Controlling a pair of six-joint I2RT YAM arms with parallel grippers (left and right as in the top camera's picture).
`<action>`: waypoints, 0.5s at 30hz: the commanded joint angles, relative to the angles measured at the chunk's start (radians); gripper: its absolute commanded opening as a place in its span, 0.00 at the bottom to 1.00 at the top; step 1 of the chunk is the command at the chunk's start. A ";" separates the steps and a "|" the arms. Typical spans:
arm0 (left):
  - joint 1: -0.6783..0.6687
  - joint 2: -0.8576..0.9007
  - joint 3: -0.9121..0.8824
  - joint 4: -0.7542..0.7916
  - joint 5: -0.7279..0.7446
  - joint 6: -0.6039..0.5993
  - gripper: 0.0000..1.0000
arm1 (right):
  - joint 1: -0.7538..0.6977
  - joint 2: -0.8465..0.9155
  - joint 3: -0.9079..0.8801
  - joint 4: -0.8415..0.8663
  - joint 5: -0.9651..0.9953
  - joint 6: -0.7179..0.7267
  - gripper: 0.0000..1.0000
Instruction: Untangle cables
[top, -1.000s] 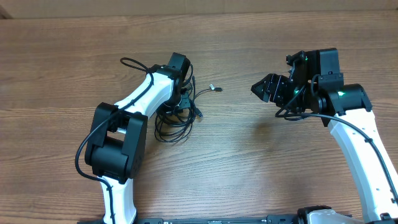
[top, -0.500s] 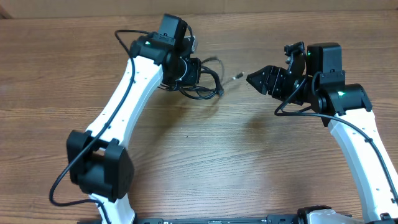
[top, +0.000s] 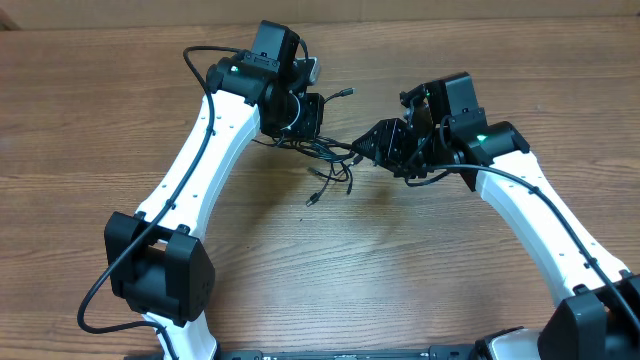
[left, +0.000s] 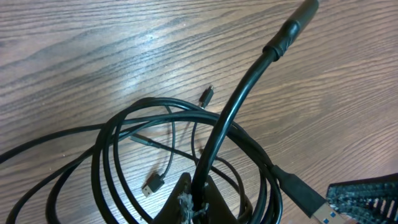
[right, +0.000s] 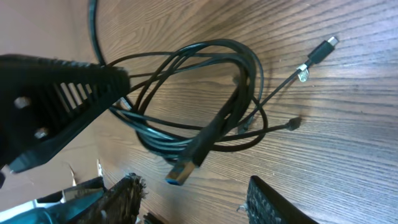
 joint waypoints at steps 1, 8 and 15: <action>0.005 -0.008 0.015 -0.016 -0.027 -0.090 0.04 | -0.002 -0.001 0.030 0.007 0.009 0.039 0.52; 0.004 -0.008 0.014 -0.075 -0.032 -0.370 0.04 | 0.002 -0.001 0.030 0.005 0.009 0.144 0.54; 0.004 -0.008 0.014 -0.191 0.048 -0.801 0.04 | 0.072 0.001 0.030 0.005 0.153 0.243 0.61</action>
